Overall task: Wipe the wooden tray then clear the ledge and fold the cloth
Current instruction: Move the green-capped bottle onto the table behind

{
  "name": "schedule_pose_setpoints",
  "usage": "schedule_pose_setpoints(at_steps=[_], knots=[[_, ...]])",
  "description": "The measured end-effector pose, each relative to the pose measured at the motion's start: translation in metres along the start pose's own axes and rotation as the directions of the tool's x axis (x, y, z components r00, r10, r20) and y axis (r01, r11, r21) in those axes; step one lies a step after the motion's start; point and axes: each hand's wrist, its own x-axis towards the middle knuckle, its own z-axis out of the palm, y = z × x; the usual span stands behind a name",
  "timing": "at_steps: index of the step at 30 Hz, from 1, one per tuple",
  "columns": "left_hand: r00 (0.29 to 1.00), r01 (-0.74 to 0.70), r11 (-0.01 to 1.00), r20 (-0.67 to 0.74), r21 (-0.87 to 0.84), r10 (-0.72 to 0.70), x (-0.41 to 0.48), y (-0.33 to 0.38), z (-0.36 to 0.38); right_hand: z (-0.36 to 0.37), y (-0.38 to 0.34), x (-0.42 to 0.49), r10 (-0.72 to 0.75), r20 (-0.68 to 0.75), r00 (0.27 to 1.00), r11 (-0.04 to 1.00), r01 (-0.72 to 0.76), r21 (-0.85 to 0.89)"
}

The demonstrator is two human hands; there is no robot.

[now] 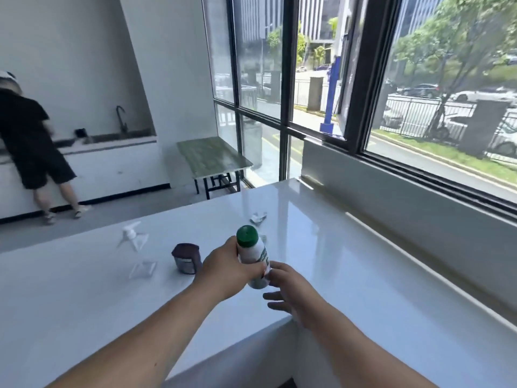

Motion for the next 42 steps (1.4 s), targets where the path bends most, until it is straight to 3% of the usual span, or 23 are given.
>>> schedule_pose_setpoints(at_steps=[8, 19, 29, 37, 42], knots=[[0.985, 0.142, 0.99, -0.097, 0.008, -0.14, 0.009, -0.1, -0.085, 0.114, 0.004, 0.069, 0.06, 0.127, 0.99, 0.995, -0.049, -0.092], [0.939, 0.294, 0.956, -0.189, 0.011, -0.287, 0.113, -0.191, -0.119, 0.19, 0.0, 0.24, 0.15, 0.257, 0.955, 0.986, -0.126, -0.106], [0.841, 0.53, 0.847, -0.161, 0.047, -0.517, 0.23, -0.301, -0.108, 0.244, 0.037, 0.396, 0.365, 0.321, 0.874, 0.929, -0.319, -0.188], [0.81, 0.583, 0.811, -0.101, 0.044, -0.577, 0.258, -0.358, -0.09, 0.264, 0.07, 0.441, 0.467, 0.313, 0.827, 0.877, -0.388, -0.282], [0.816, 0.578, 0.816, 0.01, 0.027, -0.578, 0.255, -0.367, -0.106, 0.266, 0.061, 0.432, 0.419, 0.251, 0.873, 0.869, -0.305, -0.389]])
